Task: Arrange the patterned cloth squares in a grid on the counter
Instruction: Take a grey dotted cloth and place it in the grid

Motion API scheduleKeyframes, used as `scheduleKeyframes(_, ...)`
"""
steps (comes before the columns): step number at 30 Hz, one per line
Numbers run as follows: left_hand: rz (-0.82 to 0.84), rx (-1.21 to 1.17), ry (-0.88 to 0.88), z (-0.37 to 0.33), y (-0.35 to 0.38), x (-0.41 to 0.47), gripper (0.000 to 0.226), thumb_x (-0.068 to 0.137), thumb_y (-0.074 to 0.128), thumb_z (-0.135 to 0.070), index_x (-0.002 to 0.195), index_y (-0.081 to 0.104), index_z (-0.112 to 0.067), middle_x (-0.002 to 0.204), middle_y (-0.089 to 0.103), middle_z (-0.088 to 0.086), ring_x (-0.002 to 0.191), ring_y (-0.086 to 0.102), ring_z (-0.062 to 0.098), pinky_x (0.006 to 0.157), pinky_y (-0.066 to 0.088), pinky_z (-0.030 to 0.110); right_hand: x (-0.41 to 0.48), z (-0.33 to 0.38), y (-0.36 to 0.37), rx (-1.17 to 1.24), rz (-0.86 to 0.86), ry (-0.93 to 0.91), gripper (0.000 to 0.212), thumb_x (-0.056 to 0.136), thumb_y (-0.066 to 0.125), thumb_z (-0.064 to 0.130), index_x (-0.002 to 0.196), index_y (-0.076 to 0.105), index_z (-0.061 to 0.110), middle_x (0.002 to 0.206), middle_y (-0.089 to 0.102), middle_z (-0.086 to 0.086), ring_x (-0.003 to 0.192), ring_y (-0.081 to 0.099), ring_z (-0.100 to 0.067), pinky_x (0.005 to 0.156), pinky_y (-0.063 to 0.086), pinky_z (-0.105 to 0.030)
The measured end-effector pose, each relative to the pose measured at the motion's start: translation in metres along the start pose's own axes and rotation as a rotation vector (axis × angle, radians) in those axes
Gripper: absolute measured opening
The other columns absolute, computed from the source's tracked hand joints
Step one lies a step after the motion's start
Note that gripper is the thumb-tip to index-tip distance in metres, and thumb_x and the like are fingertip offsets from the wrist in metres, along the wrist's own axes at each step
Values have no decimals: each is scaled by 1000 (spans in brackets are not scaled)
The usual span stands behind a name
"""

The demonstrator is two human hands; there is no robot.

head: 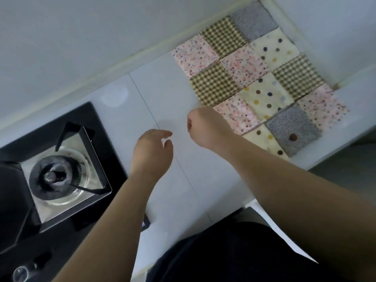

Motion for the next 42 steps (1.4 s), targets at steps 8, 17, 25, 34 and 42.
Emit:
scheduleKeyframes(8,63,-19,213,68,-43,-78,26,98,56,-17,117,72,-22,124,67,-5,110,63,13,96,48,26,-106,76,31,9,-49,153,21,89,51,0,87,70,8,88,68,-8,77,66,-26,72,61,-41)
scheduleKeyframes(17,17,3,298,121,-108,-176,27,99,53,-19,117,74,-22,116,71,-7,95,63,6,76,41,12,-221,161,56,30,-93,187,24,89,47,0,92,70,6,94,68,-11,82,67,-30,73,62,-44)
scheduleKeyframes(25,-68,-3,223,170,-123,-274,28,100,52,-21,115,75,-27,113,72,-8,97,65,11,76,51,25,-294,214,84,3,-112,43,18,93,58,9,100,74,11,103,70,-11,92,67,-29,80,59,-40)
scheduleKeyframes(34,-152,17,71,247,-162,-378,26,100,55,-21,114,74,-29,106,68,-12,88,63,6,72,47,21,-361,298,124,60,-10,-54,21,97,58,9,106,75,17,104,70,-7,97,66,-24,88,59,-40)
scheduleKeyframes(42,-165,-46,91,316,-204,-400,24,100,56,-19,111,75,-29,84,64,-19,73,66,9,67,56,25,-385,376,149,46,-4,-71,23,95,59,5,107,75,15,101,71,-6,91,67,-23,86,59,-39)
Point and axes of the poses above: each hand's wrist, its own x-axis towards the middle knuckle, its own y-axis out of the palm, z = x × y, the point moved 1 cm from there along x, towards the middle knuckle
